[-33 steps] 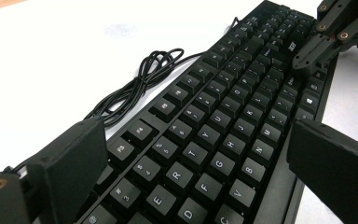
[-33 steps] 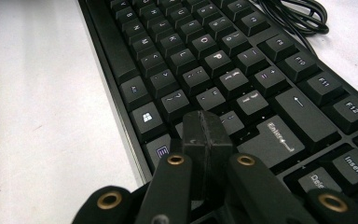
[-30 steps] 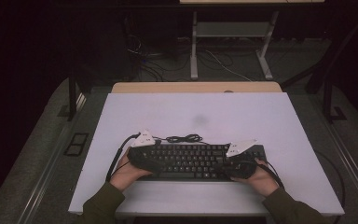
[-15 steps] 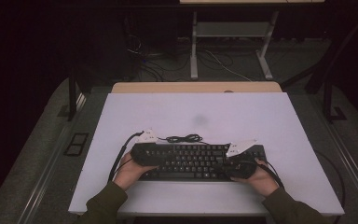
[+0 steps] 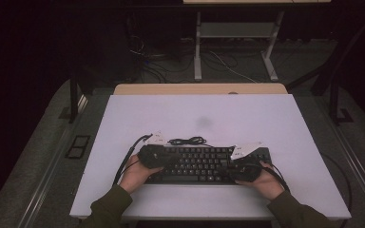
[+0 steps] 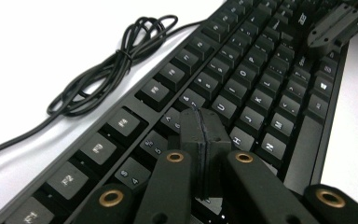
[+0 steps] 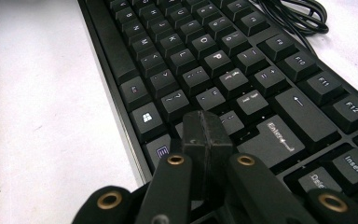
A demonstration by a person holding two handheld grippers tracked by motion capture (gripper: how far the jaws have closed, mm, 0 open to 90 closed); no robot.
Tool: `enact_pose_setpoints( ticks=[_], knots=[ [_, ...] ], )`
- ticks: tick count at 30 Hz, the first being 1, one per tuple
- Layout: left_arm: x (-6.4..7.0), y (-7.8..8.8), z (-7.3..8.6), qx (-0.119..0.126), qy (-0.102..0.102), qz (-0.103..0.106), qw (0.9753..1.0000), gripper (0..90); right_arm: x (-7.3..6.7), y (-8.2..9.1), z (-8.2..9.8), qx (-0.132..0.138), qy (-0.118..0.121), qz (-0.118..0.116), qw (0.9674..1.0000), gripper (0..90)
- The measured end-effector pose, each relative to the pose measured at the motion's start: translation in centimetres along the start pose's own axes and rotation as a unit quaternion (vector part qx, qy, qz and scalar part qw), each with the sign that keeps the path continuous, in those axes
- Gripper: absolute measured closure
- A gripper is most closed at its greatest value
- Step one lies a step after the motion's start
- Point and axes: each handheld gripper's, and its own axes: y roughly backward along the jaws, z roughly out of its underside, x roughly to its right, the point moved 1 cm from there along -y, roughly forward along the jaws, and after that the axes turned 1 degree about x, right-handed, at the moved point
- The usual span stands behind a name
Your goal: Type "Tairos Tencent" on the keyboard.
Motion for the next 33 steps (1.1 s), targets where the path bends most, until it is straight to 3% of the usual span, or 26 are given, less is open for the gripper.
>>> enact_pose_setpoints(
  ticks=[13, 22, 28, 33],
  knots=[
    [0.0, 0.0, 0.0, -0.010, -0.001, -0.005, 0.9999, 89.5, 0.0, 0.0, 0.0, 0.000, 0.000, 0.000, 1.0000, 89.2],
    [0.0, 0.9, -0.3, 0.012, 0.004, 0.000, 0.9999, 89.1, 0.0, 0.0, 0.0, 0.000, -0.001, -0.001, 1.0000, 89.2],
    [0.1, 1.5, -0.3, 0.023, 0.009, -0.001, 0.9997, 76.3, 0.0, 0.0, 0.0, 0.000, 0.000, -0.001, 1.0000, 89.2],
    [0.2, 2.1, -0.1, 0.034, 0.008, -0.001, 0.9994, 58.6, 0.0, 0.0, 0.0, 0.000, 0.000, 0.000, 1.0000, 89.1]
  ],
)
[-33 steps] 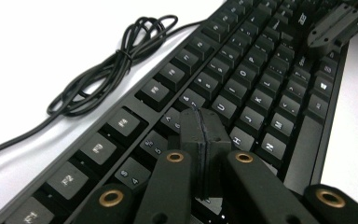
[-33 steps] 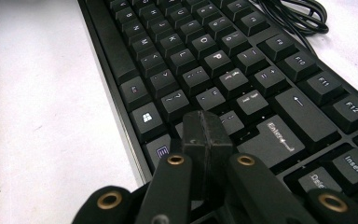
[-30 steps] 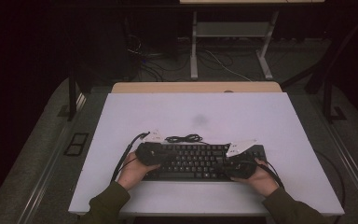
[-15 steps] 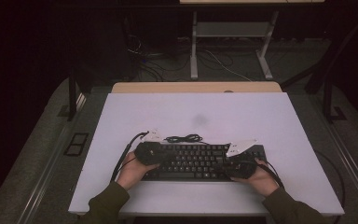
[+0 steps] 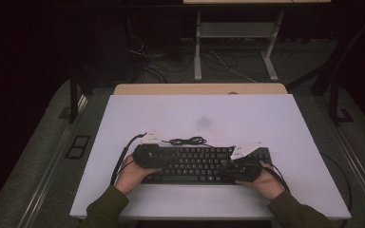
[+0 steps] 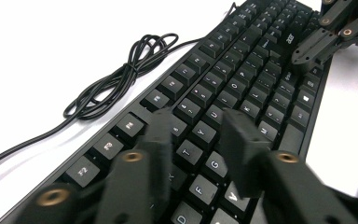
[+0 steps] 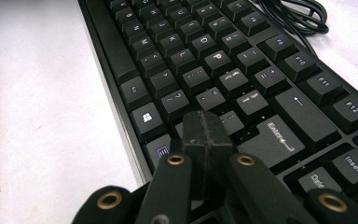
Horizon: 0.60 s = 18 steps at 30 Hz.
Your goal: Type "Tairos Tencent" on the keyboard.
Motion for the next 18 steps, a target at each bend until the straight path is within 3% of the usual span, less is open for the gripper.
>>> enact_pose_setpoints(
  ticks=[2, 3, 4, 8, 18],
  knots=[
    [0.1, 0.3, 0.1, 0.006, -0.003, 0.001, 1.0000, 47.7, 0.0, 0.0, 0.0, 0.000, 0.000, 0.000, 1.0000, 89.1],
    [0.0, 0.4, 0.1, 0.007, -0.004, 0.002, 1.0000, 47.7, 0.0, 0.0, 0.0, 0.000, 0.000, 0.000, 1.0000, 89.1],
    [0.1, 0.5, 0.2, 0.011, -0.005, -0.001, 0.9999, 40.2, 0.0, 0.0, 0.0, 0.000, 0.001, 0.001, 1.0000, 89.2],
    [0.1, 1.0, 0.5, 0.018, -0.007, -0.006, 0.9998, 28.3, 0.0, 0.0, 0.0, 0.000, 0.001, 0.001, 1.0000, 89.1],
    [0.2, 1.3, 0.5, 0.025, -0.008, -0.010, 0.9996, 25.5, 0.1, 0.4, -0.2, 0.010, -0.006, -0.002, 0.9999, 89.1]
  ],
)
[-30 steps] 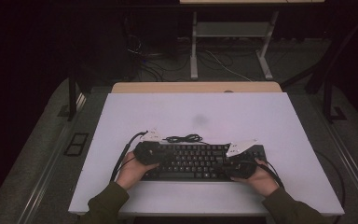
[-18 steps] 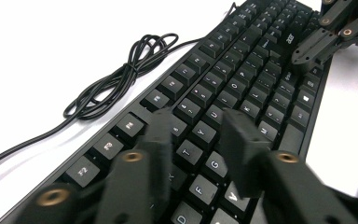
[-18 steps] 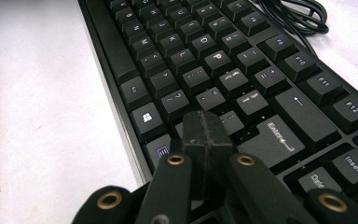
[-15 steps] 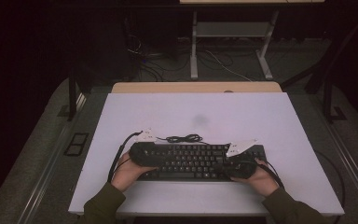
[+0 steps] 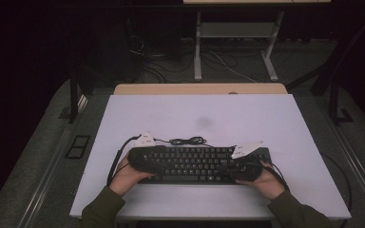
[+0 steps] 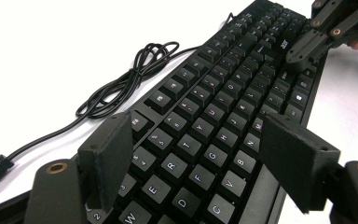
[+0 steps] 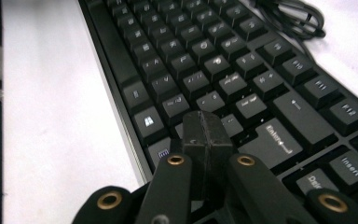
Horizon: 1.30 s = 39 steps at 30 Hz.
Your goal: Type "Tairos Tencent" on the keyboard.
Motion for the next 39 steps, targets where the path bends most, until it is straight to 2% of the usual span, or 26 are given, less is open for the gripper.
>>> enact_pose_setpoints(
  ticks=[8, 11, 13, 16, 19, 28, 39],
  knots=[
    [0.0, 0.2, 0.1, 0.002, 0.001, -0.003, 1.0000, 24.3, 0.1, 0.6, -0.3, 0.020, -0.002, -0.003, 0.9998, 87.0],
    [0.0, 0.3, 0.2, 0.003, 0.001, -0.004, 1.0000, 23.7, 0.2, 0.9, -0.5, 0.029, -0.007, -0.006, 0.9996, 74.3],
    [0.0, 0.3, 0.3, 0.004, 0.002, -0.005, 1.0000, 23.4, 0.2, 1.0, -0.8, 0.039, -0.004, 0.001, 0.9992, 65.5],
    [0.1, 0.4, 0.4, 0.006, 0.003, -0.006, 1.0000, 23.1, 0.3, 1.1, -1.2, 0.053, -0.005, 0.007, 0.9985, 47.4],
    [0.0, 0.5, 0.5, 0.005, 0.001, -0.006, 1.0000, 23.0, 0.3, 1.1, -1.7, 0.059, -0.003, 0.010, 0.9982, 40.5],
    [0.1, 0.6, 0.8, 0.010, 0.002, -0.008, 0.9999, 21.6, 0.5, 0.6, -2.8, 0.071, -0.010, 0.011, 0.9974, 30.3],
    [0.1, 0.6, 0.9, 0.011, 0.002, -0.009, 0.9999, 22.2, 0.8, -0.5, -4.2, 0.087, -0.013, 0.003, 0.9961, 27.7]
  ],
)
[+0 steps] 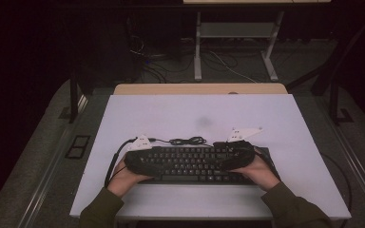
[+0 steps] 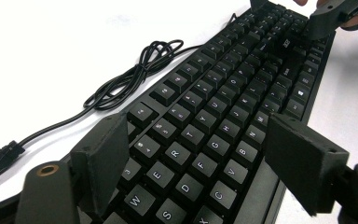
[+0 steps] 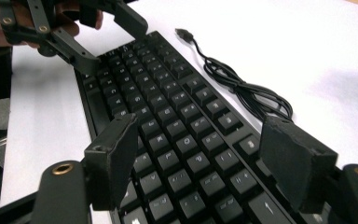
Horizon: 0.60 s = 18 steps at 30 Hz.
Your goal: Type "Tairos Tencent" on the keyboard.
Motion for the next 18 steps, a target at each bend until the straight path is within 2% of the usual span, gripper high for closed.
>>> enact_pose_setpoints(
  ticks=[7, 10, 18],
  knots=[
    [-0.24, 0.15, 0.11, -0.001, -0.001, -0.004, 1.0000, 25.5, 0.21, -0.51, 0.02, 0.003, -0.003, -0.004, 1.0000, 27.7],
    [-0.36, 0.30, 0.18, 0.001, -0.002, -0.007, 1.0000, 29.8, 0.29, -0.66, -0.02, 0.004, -0.003, -0.005, 1.0000, 27.7],
    [-0.77, 0.87, 0.61, -0.011, -0.004, -0.004, 0.9999, 50.3, 0.31, -0.94, 0.09, -0.002, -0.003, -0.003, 1.0000, 27.8]
  ],
)
